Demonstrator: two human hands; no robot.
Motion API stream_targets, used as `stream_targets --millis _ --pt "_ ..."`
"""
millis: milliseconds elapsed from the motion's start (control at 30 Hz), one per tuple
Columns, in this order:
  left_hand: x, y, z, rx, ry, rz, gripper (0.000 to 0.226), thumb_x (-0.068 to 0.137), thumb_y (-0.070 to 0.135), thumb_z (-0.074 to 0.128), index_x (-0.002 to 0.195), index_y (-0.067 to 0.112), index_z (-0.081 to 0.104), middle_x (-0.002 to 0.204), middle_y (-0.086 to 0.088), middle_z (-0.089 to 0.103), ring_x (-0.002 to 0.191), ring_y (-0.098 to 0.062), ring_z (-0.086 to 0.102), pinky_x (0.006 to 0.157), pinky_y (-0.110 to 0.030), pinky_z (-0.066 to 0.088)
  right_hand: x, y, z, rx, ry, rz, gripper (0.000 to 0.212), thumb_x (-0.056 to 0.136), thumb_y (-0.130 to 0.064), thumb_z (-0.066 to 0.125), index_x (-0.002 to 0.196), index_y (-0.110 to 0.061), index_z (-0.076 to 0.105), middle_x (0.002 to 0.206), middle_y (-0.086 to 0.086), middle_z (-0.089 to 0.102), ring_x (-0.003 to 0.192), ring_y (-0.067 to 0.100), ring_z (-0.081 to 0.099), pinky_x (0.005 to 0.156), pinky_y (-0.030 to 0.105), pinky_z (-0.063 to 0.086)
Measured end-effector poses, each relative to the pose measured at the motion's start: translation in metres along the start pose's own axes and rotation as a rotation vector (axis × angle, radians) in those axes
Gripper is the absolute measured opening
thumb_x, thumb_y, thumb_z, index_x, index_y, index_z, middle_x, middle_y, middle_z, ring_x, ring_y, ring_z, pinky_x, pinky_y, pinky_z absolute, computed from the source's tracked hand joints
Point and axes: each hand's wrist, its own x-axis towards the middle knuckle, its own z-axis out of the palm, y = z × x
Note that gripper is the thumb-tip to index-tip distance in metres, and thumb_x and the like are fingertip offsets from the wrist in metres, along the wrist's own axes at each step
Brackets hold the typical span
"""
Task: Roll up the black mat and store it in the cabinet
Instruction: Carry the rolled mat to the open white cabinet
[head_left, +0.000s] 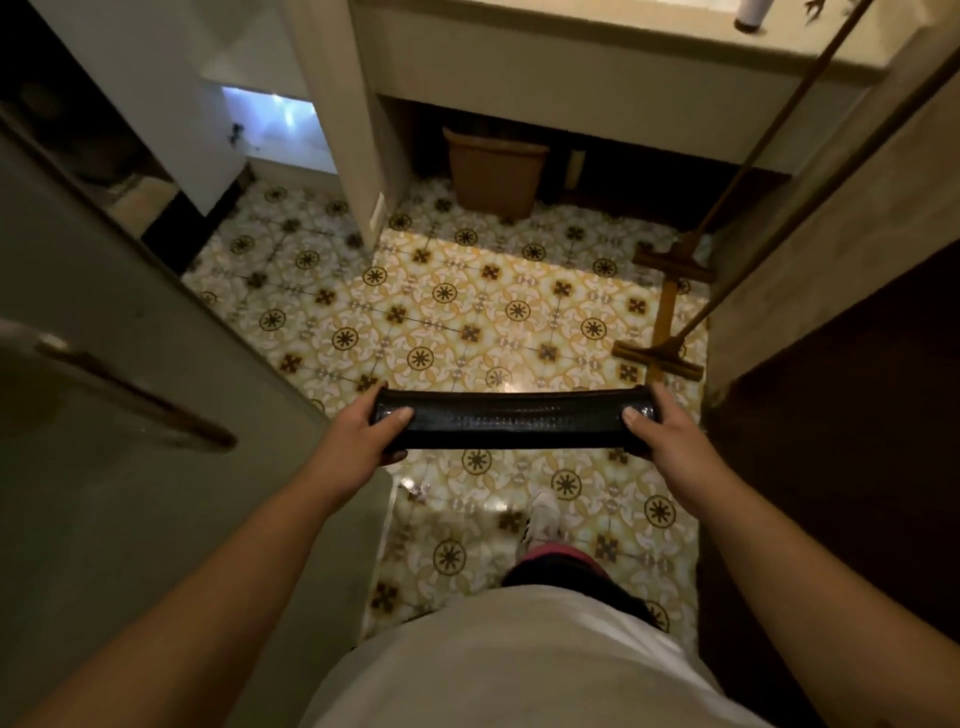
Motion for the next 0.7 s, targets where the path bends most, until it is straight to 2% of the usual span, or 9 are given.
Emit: stream_targets --millis 67,133,200,333,433,533,600,700 --pt "0.023 0.012 0.01 -0.02 0.03 -0.015 0.053 0.093 0.021 0.06 0.14 0.005 0.04 0.126 -0.016 0.055 0.095 -0.019 0.063 0.069 -0.028 0.058 0.035 -0.014 -0.009 -0.017 -0.018 0.026 0.067 0.096 -0.025 0.058 0.153 -0.022 0.022 0.139 -0.008 0.044 0.113 0.012 0.055 0.094 0.036 0.049" --pt "0.043 0.028 0.021 -0.037 0.055 -0.014 0.046 0.093 0.022 0.06 0.137 0.013 0.047 0.123 -0.011 0.058 0.098 -0.02 0.064 0.07 -0.028 0.058 0.07 -0.028 -0.019 -0.033 -0.041 0.026 0.069 0.096 -0.026 0.057 0.154 -0.023 0.021 0.146 -0.002 0.042 0.125 0.021 0.051 0.103 0.045 0.045" --pt "0.061 0.045 0.031 -0.054 0.084 -0.012 0.033 0.094 0.021 0.06 0.126 0.024 0.055 0.117 -0.005 0.06 0.099 -0.022 0.065 0.07 -0.029 0.058 0.101 -0.044 -0.028 -0.068 -0.082 0.018 0.067 0.096 -0.028 0.057 0.153 -0.025 0.023 0.145 -0.002 0.043 0.124 0.021 0.052 0.104 0.046 0.045" --pt "0.09 0.077 0.047 -0.048 0.165 -0.016 0.049 0.094 0.02 0.059 0.141 0.017 0.043 0.114 -0.002 0.06 0.098 -0.021 0.065 0.074 -0.032 0.059 0.156 -0.075 -0.04 -0.119 -0.137 -0.015 0.06 0.094 -0.033 0.059 0.148 -0.034 0.031 0.141 -0.005 0.044 0.117 0.013 0.054 0.1 0.04 0.048" --pt "0.103 0.088 0.049 -0.075 0.223 -0.033 0.047 0.095 0.019 0.057 0.14 0.017 0.044 0.117 -0.004 0.057 0.098 -0.022 0.064 0.073 -0.033 0.059 0.193 -0.096 -0.037 -0.164 -0.196 -0.008 0.07 0.093 -0.035 0.06 0.153 -0.028 0.023 0.151 -0.002 0.039 0.129 0.022 0.048 0.107 0.048 0.043" --pt "0.112 0.095 0.042 -0.107 0.267 -0.03 0.018 0.096 0.018 0.056 0.111 0.026 0.061 0.109 -0.008 0.06 0.092 -0.022 0.066 0.073 -0.036 0.06 0.222 -0.114 -0.022 -0.217 -0.237 -0.028 0.074 0.092 -0.039 0.061 0.153 -0.03 0.02 0.153 -0.001 0.035 0.132 0.023 0.044 0.109 0.049 0.04" --pt "0.118 0.096 0.032 -0.146 0.295 -0.039 0.016 0.095 0.019 0.056 0.101 0.033 0.062 0.109 -0.006 0.063 0.093 -0.02 0.067 0.072 -0.033 0.06 0.239 -0.125 -0.006 -0.265 -0.266 -0.046 0.074 0.092 -0.04 0.061 0.153 -0.03 0.019 0.153 0.0 0.034 0.132 0.023 0.043 0.109 0.049 0.04" --pt "0.13 0.091 0.009 -0.187 0.347 -0.075 0.033 0.095 0.022 0.057 0.128 0.024 0.053 0.118 -0.003 0.06 0.097 -0.016 0.067 0.07 -0.026 0.058 0.27 -0.14 0.026 -0.263 -0.325 -0.038 0.076 0.093 -0.035 0.061 0.153 -0.031 0.015 0.153 0.001 0.033 0.127 0.021 0.046 0.106 0.047 0.042"
